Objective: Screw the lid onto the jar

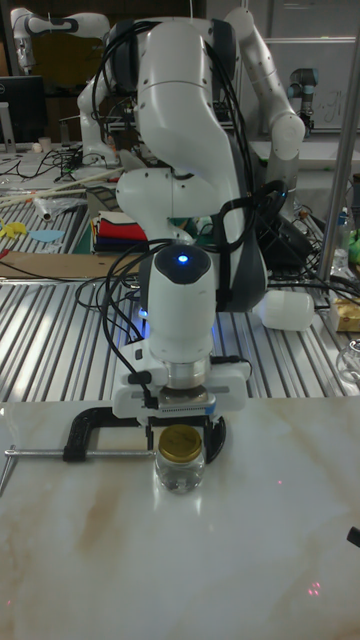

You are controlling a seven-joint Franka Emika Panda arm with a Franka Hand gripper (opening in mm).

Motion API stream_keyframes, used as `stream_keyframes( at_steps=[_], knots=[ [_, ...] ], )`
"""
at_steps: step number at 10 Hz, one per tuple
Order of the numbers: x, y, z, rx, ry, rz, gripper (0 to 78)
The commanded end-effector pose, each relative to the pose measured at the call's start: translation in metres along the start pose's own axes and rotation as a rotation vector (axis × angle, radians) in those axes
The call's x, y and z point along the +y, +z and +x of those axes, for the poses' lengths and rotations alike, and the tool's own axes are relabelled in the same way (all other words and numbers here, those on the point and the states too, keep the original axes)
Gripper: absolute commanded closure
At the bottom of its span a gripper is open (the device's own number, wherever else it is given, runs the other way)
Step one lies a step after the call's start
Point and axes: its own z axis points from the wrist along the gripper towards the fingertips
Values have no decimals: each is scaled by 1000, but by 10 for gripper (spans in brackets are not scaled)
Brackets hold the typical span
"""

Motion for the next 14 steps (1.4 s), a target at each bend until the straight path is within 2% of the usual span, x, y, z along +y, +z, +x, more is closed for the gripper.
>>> stream_keyframes(
  at_steps=[1,11,12,14],
  knots=[
    [0,-1,-1,-3,2,1,764],
    [0,-1,-1,-3,2,1,764],
    [0,-2,-1,-4,239,-5,764],
    [0,-2,0,-4,353,-5,764]
  ],
)
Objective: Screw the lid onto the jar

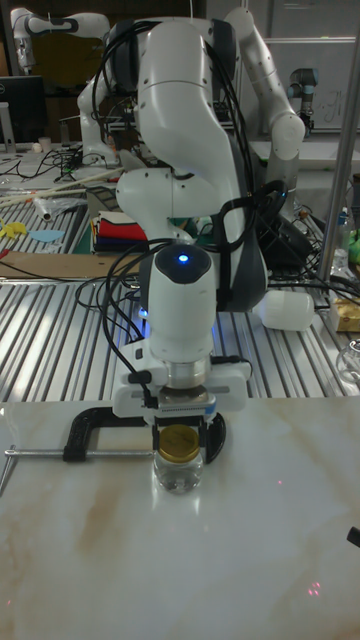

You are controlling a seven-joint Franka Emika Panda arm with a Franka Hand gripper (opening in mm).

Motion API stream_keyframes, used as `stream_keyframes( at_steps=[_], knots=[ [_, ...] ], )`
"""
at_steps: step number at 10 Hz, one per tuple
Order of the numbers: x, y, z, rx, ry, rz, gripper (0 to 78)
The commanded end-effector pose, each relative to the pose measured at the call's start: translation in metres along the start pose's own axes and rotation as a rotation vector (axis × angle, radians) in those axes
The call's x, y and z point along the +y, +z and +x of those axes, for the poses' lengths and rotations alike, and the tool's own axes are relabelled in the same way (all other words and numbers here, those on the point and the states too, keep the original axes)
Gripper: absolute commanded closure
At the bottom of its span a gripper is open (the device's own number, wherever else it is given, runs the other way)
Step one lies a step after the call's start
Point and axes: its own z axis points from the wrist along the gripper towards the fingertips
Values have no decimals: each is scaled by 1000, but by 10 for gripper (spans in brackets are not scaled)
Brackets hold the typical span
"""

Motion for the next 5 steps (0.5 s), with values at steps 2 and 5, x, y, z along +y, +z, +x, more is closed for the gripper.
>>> stream_keyframes(
  at_steps=[2,5],
  knots=[
    [0,-1,0,-1,430,-5,764],
    [0,-2,1,-2,637,-4,764]
  ],
)
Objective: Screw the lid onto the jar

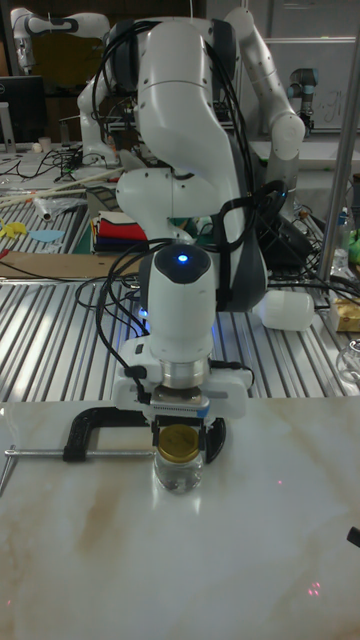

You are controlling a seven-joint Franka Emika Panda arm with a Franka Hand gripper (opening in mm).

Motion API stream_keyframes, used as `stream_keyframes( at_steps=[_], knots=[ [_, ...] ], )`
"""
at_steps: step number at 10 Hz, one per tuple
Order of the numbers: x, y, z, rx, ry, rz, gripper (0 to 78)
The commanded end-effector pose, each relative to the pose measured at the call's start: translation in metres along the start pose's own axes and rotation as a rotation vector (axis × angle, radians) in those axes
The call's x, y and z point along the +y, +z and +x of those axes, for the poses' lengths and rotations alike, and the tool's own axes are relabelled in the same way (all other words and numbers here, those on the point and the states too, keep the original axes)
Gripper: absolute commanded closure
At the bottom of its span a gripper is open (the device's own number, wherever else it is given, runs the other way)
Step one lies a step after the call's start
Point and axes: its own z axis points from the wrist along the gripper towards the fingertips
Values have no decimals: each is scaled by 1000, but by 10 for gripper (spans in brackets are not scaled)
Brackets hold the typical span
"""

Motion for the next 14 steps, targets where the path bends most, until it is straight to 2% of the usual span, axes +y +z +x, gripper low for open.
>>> stream_keyframes(
  at_steps=[1,7,9,11,14],
  knots=[
    [1,-2,1,0,575,-7,764],
    [2,-3,2,9,1031,-16,764],
    [2,-3,2,24,1172,-46,764],
    [2,-3,2,29,1285,-66,764],
    [3,-3,3,15,1399,-82,764]
  ],
)
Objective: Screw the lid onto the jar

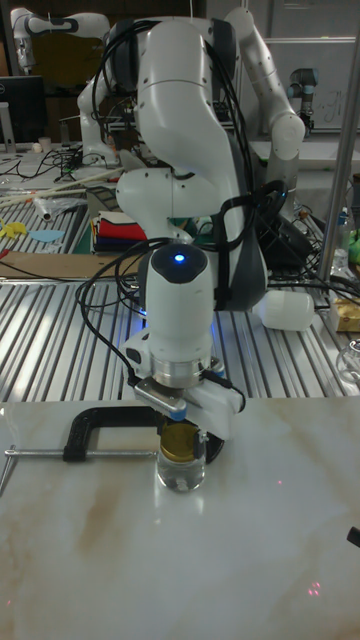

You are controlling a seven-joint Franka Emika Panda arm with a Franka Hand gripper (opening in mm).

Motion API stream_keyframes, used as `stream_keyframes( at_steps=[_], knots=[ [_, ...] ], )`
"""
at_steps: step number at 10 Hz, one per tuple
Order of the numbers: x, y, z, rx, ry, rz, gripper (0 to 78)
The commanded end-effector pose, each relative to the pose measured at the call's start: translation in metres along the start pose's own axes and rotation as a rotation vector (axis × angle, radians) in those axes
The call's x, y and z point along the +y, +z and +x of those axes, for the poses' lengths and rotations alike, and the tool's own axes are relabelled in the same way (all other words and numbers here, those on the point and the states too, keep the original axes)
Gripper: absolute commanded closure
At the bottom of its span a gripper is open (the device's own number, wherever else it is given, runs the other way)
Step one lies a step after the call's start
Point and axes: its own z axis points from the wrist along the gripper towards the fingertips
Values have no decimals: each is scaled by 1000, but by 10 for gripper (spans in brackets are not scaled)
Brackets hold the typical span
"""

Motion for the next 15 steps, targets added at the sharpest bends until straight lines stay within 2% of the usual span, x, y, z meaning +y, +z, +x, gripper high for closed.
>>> stream_keyframes(
  at_steps=[1,6,9,12,15],
  knots=[
    [1,-3,2,16,813,-68,764],
    [1,-4,4,7,883,-73,764],
    [1,-4,4,2,944,-87,764],
    [1,-5,4,3,905,-87,764],
    [1,-5,3,7,905,-84,764]
  ],
)
